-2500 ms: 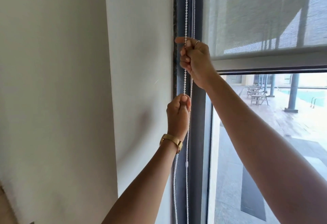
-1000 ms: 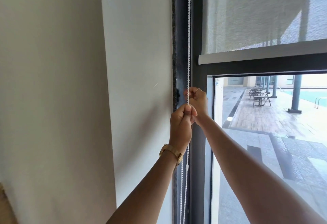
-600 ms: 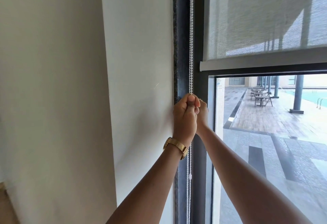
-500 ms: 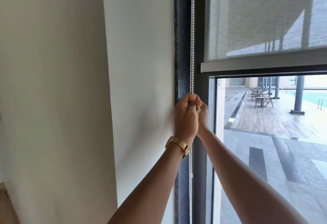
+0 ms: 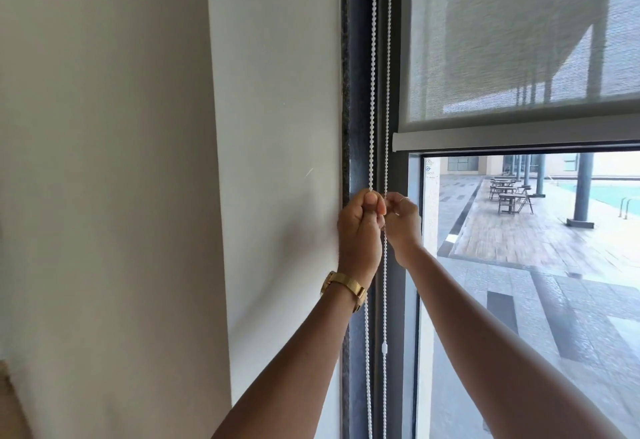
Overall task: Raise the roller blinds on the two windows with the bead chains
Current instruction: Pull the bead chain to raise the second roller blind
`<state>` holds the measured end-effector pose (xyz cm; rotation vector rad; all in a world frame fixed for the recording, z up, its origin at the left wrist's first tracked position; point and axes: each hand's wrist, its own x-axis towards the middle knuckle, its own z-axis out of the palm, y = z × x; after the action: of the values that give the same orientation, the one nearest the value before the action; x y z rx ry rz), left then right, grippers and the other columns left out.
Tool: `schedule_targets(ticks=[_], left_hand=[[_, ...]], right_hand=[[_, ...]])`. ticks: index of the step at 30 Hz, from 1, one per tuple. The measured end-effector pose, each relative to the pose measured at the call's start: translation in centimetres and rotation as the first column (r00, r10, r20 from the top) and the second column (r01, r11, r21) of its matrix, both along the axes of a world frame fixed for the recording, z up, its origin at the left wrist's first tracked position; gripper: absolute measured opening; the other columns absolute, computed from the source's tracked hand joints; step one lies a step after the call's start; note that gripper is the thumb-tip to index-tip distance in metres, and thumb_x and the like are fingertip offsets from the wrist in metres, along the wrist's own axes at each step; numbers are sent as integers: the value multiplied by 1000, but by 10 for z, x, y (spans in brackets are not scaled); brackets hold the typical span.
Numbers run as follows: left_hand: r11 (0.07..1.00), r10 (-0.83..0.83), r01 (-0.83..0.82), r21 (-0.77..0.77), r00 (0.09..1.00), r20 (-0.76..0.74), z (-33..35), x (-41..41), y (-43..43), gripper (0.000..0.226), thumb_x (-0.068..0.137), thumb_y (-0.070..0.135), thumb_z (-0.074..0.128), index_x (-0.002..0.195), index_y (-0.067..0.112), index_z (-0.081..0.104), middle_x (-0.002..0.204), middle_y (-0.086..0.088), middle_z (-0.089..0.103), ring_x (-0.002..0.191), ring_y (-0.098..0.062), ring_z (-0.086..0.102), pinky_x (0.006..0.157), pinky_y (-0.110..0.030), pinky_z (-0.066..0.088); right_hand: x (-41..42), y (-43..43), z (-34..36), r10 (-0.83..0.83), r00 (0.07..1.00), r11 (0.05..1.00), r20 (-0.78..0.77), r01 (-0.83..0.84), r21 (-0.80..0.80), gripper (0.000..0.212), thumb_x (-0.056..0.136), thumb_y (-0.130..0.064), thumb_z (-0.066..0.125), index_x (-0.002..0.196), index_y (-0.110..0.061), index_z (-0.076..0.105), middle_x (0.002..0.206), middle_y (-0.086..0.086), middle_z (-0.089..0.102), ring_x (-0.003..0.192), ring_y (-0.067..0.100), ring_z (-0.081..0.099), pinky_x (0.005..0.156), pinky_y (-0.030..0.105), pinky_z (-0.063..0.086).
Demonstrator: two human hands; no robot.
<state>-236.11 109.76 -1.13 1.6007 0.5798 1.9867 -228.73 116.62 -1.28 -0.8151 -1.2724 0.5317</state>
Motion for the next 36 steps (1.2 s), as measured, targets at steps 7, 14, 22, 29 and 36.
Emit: schedule_targets(ticks=[7,14,22,29,36], left_hand=[[999,49,-49,-11,999,-8,-5,5,5,41,91,11,37,55,28,44,51,12,36,50,-5,29,51,-21,25],[990,141,-141,16,990,-25,-8,-1,8,37,87,10,36,54,26,42,51,9,38,53,-10,33,56,-26,31],[974,225,-224,28,971,-75,-15,-17,16,41,92,10,34,55,26,39,44,13,40,47,-6,31,50,-17,28],[986,169,-169,-1,984,-54,-11,-21,13,38,100,13,34,64,21,47,43,16,42,44,-2,34,49,-18,29],[970,227,-232,-71,971,-75,-24,-16,5,26,97,29,42,101,8,56,71,-2,61,61,-13,56,61,-23,42]], right_hand=[[1,3,3,118,993,992,2,-118,-43,22,85,11,49,74,-6,59,60,1,51,43,-3,46,41,10,39],[-3,-6,11,171,983,984,63,-167,-68,14,82,13,51,78,2,60,64,5,54,59,11,48,44,12,42],[-6,-22,20,309,951,946,-17,-309,-92,32,95,6,37,76,-12,55,74,6,59,62,16,57,46,18,51],[-7,-19,14,287,958,948,12,-282,-146,35,92,8,30,74,-10,55,72,9,56,60,17,52,58,29,45],[-2,-21,4,260,963,949,70,-242,-202,19,93,3,40,92,-4,58,73,8,61,62,20,60,60,28,55]])
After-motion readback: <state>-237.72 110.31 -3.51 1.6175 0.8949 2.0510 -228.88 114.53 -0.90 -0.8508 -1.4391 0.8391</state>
